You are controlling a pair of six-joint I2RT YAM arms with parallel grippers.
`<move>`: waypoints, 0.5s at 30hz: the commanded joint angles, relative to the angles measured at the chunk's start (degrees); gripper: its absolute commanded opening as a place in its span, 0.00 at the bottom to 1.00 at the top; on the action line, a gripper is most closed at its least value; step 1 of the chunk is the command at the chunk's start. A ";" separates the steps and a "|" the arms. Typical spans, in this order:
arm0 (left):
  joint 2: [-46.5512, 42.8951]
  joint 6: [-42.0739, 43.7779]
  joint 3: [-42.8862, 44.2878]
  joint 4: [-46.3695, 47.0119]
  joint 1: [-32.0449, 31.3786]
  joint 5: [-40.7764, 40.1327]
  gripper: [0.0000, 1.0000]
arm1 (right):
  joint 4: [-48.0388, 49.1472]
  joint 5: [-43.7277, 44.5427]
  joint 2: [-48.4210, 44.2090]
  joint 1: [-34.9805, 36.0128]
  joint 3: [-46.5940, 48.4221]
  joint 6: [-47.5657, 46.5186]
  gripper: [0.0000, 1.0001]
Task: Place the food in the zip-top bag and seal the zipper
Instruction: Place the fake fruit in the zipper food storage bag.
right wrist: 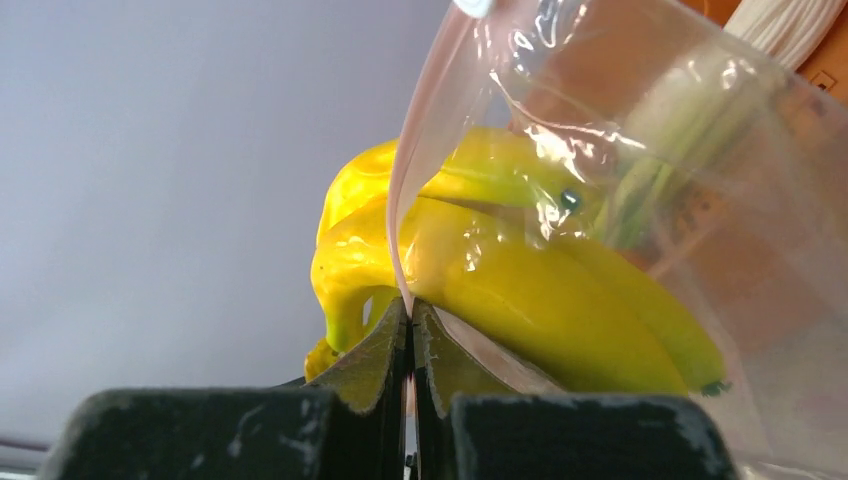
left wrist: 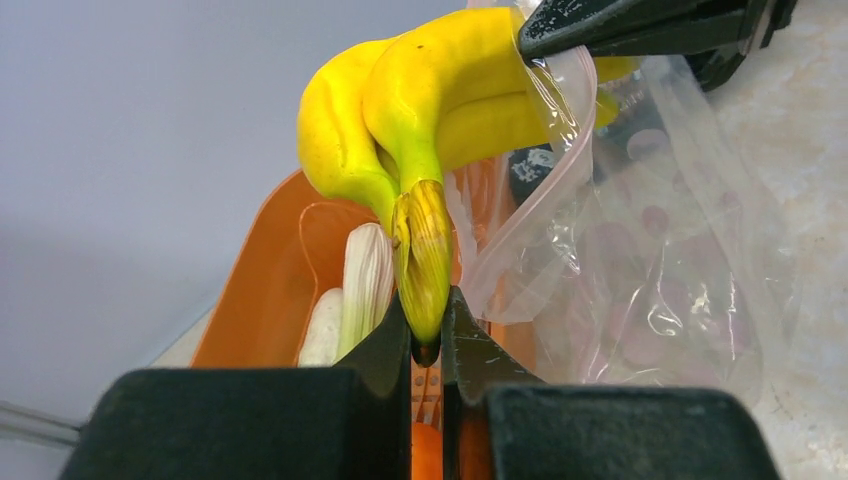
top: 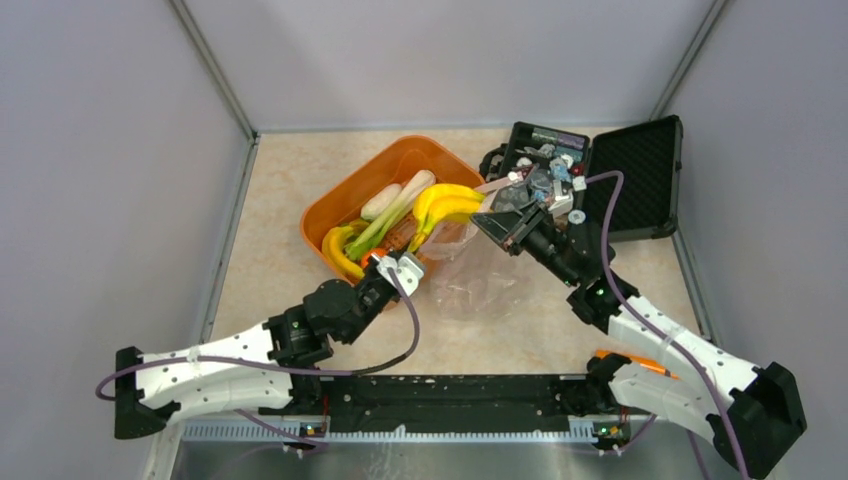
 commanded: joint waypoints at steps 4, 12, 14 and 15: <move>-6.95 8.22 -0.16 -1.38 -1.42 8.59 0.00 | -1.60 4.04 -1.55 -2.53 0.48 -4.02 0.00; -10.09 13.21 0.95 -2.28 -1.46 20.12 0.00 | -0.38 -4.49 3.49 -2.53 2.00 -10.61 0.00; -9.27 14.30 1.34 -2.87 -1.46 22.93 0.00 | 3.87 -8.40 4.83 -2.54 1.05 -10.04 0.00; -8.71 15.06 1.56 -3.37 -1.46 24.19 0.00 | 5.26 -9.36 5.30 -2.54 0.68 -9.72 0.00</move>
